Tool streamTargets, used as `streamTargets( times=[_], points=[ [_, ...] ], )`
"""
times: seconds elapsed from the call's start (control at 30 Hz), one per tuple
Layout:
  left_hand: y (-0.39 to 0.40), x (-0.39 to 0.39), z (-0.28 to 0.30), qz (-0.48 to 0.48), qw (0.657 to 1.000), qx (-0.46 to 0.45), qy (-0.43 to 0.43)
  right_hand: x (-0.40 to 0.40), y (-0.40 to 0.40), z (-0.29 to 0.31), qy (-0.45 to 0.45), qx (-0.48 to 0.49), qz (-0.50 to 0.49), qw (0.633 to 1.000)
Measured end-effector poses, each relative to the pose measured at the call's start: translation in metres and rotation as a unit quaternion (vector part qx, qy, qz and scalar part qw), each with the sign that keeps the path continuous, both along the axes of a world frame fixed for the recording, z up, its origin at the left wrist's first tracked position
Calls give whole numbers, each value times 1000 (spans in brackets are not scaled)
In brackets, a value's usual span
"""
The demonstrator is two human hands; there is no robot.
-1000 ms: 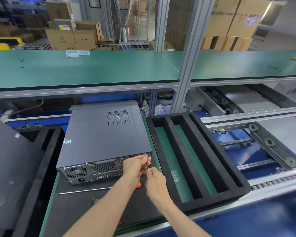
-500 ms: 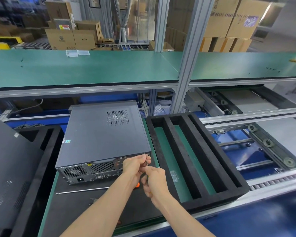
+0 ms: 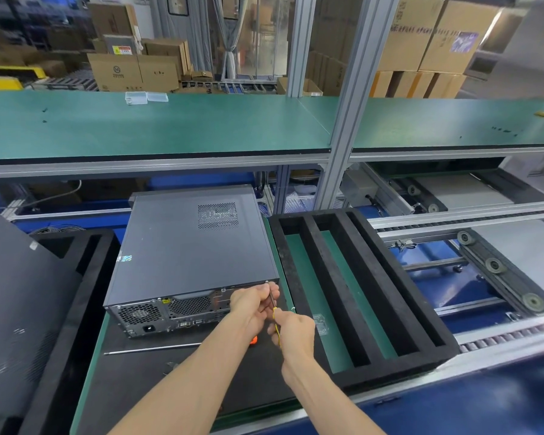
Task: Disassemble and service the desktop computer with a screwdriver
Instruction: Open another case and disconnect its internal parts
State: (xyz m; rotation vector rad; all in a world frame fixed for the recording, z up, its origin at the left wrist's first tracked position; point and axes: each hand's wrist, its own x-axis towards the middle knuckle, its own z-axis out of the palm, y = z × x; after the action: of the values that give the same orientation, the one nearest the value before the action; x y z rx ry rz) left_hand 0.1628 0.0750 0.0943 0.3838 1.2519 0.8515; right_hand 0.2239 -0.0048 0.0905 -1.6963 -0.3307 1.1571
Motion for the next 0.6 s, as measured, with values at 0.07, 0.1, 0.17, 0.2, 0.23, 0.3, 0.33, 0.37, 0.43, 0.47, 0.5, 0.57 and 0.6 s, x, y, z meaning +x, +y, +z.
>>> streamTargets(
  times=[0.07, 0.1, 0.17, 0.2, 0.23, 0.3, 0.33, 0.37, 0.43, 0.47, 0.5, 0.57, 0.6],
  points=[
    [0, 1, 0, 10, 1000, -2, -5, 0, -2, -4, -36, 11, -4, 999],
    [0, 1, 0, 11, 1000, -2, -6, -2, -3, -4, -32, 16, -4, 999],
    [0, 1, 1, 9, 1000, -3, -4, -4, -1, -4, 10, 18, -1, 1000],
    [0, 1, 2, 10, 1000, -7, -5, -4, 2, -4, 36, 9, -2, 999],
    [0, 1, 2, 13, 1000, -10, -8, -3, 4, -3, 61, -7, -5, 998],
    [0, 0, 3, 16, 1000, -13, -4, 0, 8, -1, 93, -38, -10, 995],
    [0, 0, 3, 13, 1000, -13, 0, 2, 9, -1, 89, -47, -6, 995],
    [-1, 0, 3, 9, 1000, -13, 1, 3, 9, -2, 76, -48, -2, 996],
    [-1, 0, 4, 9, 1000, -10, -7, 5, 7, -5, 49, -34, 6, 998],
    [-1, 0, 3, 12, 1000, -8, -8, 5, 5, -6, 38, -26, 12, 999],
    [-1, 0, 3, 14, 1000, -6, -7, 5, 4, -7, 25, -19, 22, 999],
    [-1, 0, 3, 11, 1000, -6, -4, 2, 3, -6, 6, -10, 46, 999],
    [-1, 0, 3, 9, 1000, -8, -5, 1, 4, -6, 5, -11, 49, 999]
  ],
)
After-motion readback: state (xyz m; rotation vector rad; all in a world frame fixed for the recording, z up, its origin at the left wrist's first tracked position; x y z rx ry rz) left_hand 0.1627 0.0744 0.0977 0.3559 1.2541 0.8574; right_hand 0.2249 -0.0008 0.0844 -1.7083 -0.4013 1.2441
